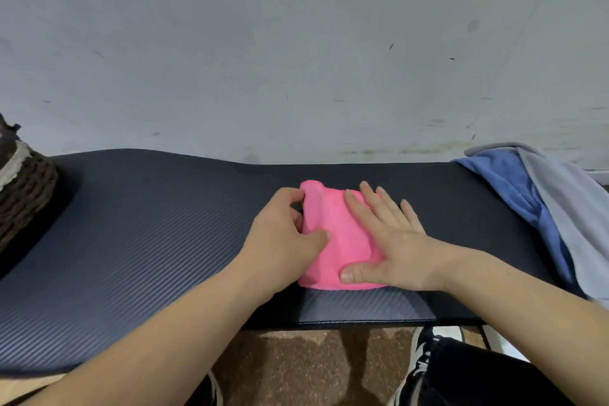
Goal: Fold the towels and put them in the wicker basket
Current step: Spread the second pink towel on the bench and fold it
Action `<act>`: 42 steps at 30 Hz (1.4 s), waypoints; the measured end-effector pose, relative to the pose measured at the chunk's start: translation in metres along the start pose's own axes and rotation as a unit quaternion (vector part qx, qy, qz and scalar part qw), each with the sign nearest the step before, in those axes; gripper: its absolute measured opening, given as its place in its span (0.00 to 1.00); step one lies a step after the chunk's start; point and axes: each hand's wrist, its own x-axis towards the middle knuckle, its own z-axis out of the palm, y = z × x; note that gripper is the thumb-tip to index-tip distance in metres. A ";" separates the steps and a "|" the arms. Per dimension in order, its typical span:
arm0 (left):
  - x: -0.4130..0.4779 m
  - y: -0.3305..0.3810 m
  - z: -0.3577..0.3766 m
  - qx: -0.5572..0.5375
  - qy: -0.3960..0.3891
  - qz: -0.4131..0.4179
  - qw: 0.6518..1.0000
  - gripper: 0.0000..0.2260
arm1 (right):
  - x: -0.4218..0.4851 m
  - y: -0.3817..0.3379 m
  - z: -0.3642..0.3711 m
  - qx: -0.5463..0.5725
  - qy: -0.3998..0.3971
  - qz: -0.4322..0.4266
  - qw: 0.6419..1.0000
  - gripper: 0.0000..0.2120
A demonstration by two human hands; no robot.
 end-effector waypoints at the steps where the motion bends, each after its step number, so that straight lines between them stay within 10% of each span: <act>1: 0.000 0.001 -0.003 -0.006 0.007 0.001 1.000 0.27 | -0.001 -0.002 0.001 0.009 -0.001 -0.003 1.000 0.61; 5: 0.000 0.007 -0.022 -0.014 0.029 -0.015 0.999 0.33 | -0.009 -0.009 -0.005 0.044 0.004 -0.029 0.999 0.56; 22: -0.010 0.021 0.010 0.194 -0.074 0.153 0.966 0.06 | -0.014 0.024 -0.020 0.179 0.055 -0.043 0.981 0.52; 26: -0.005 0.008 0.013 0.350 -0.035 0.201 0.914 0.22 | -0.009 0.021 -0.017 0.207 0.126 -0.029 0.970 0.28; 32: -0.004 -0.006 0.030 0.352 -0.003 0.255 0.901 0.28 | 0.000 0.006 -0.016 0.190 0.178 0.001 0.965 0.26; 37: -0.008 0.008 0.020 0.410 -0.003 0.117 0.905 0.41 | 0.010 0.002 -0.014 0.111 0.157 0.003 0.981 0.19; 42: -0.010 0.002 0.009 0.254 -0.116 0.038 0.959 0.22 | 0.010 0.001 -0.020 0.159 0.151 0.006 0.976 0.14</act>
